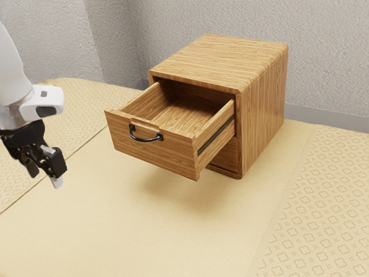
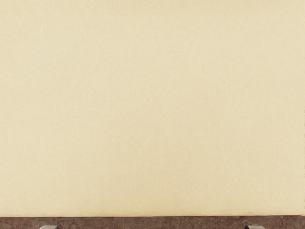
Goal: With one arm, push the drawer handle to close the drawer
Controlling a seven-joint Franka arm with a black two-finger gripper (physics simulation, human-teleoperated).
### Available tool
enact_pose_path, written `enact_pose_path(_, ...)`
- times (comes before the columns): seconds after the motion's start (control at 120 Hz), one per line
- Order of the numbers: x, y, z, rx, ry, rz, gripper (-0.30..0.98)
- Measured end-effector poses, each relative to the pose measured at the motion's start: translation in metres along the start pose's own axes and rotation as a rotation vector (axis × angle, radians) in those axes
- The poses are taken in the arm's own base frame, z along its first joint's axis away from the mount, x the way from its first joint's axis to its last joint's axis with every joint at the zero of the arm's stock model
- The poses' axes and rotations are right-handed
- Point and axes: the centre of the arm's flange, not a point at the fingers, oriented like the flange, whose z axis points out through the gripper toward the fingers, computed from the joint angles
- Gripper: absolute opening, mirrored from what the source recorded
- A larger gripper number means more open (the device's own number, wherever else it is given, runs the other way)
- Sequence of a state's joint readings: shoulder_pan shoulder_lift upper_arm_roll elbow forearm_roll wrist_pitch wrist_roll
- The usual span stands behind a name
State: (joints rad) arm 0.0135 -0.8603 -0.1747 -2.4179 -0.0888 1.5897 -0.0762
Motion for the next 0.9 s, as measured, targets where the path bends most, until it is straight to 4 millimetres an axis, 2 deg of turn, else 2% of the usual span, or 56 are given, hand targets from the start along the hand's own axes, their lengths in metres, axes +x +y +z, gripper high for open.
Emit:
enact_pose_path(0.142,0.015,0.02,0.031,-0.027,-0.04,0.0,0.29)
enact_pose_path(0.25,0.027,0.023,0.052,-0.048,-0.053,-0.017,0.22)
enact_pose_path(0.358,0.05,0.026,0.066,-0.067,-0.048,-0.028,0.16)
enact_pose_path(0.567,0.093,0.029,0.063,-0.077,-0.005,-0.036,0.09)
enact_pose_path(0.667,0.114,0.019,0.067,-0.07,-0.013,-0.05,0.07)
enact_pose_path(0.733,0.124,0.012,0.063,-0.06,-0.004,-0.057,0.07)
enact_pose_path(0.825,0.149,0.012,0.059,-0.055,-0.006,-0.051,0.05)
enact_pose_path(0.9,0.161,0.013,0.062,-0.053,-0.014,-0.046,0.04)
